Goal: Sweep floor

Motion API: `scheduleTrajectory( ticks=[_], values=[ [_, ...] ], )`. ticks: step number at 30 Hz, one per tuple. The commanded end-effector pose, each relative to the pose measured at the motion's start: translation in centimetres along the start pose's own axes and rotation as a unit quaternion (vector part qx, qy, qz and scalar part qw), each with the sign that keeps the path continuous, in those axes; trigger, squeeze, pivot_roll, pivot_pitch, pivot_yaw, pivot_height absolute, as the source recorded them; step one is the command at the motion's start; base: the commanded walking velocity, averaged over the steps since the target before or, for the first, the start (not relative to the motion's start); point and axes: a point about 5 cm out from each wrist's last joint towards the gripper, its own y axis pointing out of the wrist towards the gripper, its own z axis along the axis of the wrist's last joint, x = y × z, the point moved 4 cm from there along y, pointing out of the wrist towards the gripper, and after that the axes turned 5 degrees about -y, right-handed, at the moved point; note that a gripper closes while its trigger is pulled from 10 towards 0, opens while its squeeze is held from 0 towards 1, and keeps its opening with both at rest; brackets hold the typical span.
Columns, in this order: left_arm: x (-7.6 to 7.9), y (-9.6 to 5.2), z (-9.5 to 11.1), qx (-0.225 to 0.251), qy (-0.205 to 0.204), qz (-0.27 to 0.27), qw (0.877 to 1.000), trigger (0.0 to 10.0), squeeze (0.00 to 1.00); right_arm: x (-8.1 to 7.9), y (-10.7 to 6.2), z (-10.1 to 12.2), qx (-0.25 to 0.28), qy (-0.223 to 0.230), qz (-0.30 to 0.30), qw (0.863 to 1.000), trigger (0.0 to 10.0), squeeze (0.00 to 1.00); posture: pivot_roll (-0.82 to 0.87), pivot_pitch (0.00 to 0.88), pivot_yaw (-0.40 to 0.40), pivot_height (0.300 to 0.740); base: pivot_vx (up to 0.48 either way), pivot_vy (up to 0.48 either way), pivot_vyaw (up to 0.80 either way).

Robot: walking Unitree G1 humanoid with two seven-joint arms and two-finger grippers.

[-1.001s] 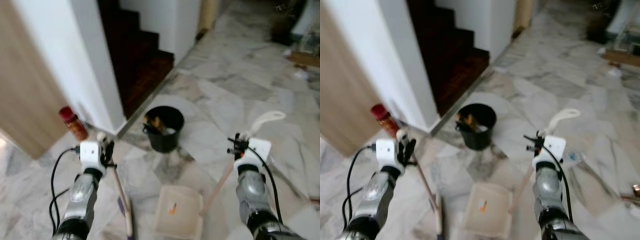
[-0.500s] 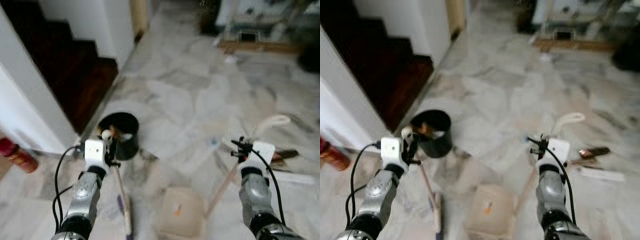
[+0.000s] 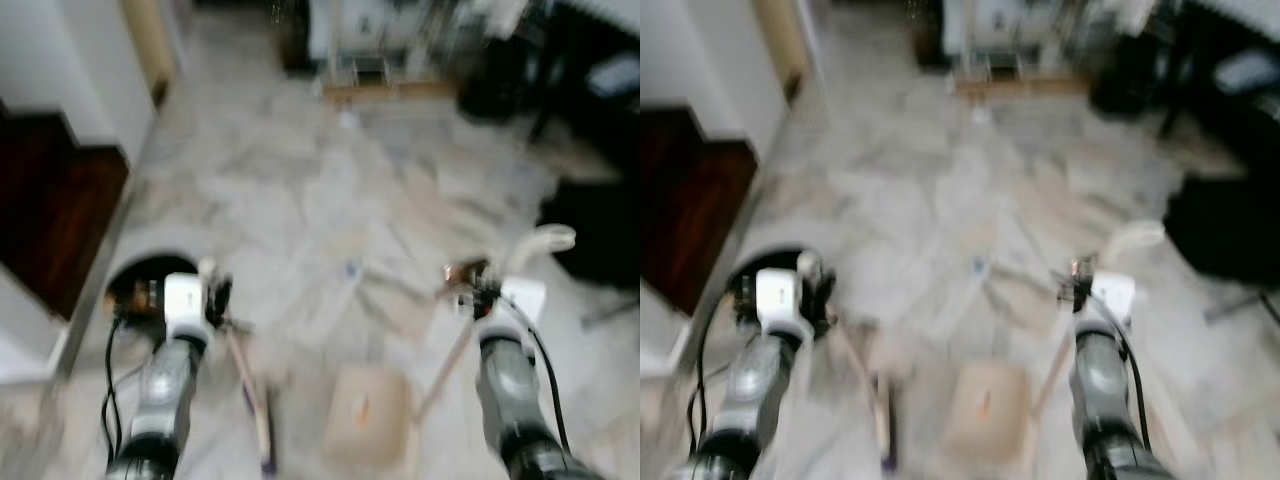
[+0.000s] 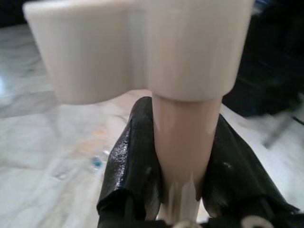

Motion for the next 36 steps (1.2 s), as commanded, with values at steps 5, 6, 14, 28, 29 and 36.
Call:
scheduleTrajectory(
  ticks=[5,6,14,28,29,36],
  values=[
    [0.4,0.0,0.0,0.004,-0.006,-0.003,1.0,10.0,0.0,0.3,0.1,0.3,0.006,0.0,-0.005,1.0,10.0,0.0,0.04,0.078,0.054,0.74,0.0,0.0,-0.8],
    [0.4,0.0,0.1,0.005,-0.006,-0.002,1.0,10.0,0.0,0.3,0.1,0.3,0.006,0.0,-0.005,1.0,10.0,0.0,0.04,0.078,0.054,0.74,0.0,0.0,-0.8],
    [0.3,0.1,0.2,0.009,-0.01,-0.001,1.0,10.0,0.0,0.2,0.0,0.4,0.012,-0.001,-0.003,1.0,10.0,0.0,0.04,0.081,0.054,0.74,0.0,0.0,-0.2],
    [0.5,0.3,0.5,0.016,-0.013,0.001,1.0,10.0,0.0,-0.1,0.3,1.1,0.029,-0.016,0.004,0.999,10.0,0.0,0.04,0.071,0.053,0.74,0.052,0.0,0.0],
    [0.5,0.3,0.6,0.018,-0.013,0.001,1.0,10.0,0.0,-0.2,0.3,1.1,0.029,-0.016,0.005,0.999,10.0,0.0,0.04,0.071,0.053,0.74,0.262,0.0,0.0],
    [0.4,0.3,0.9,0.028,-0.011,0.008,1.0,10.0,0.0,-0.4,0.3,1.3,0.035,-0.038,0.01,0.999,10.0,0.0,0.04,0.061,0.05,0.74,0.299,0.0,0.11]
  ],
)
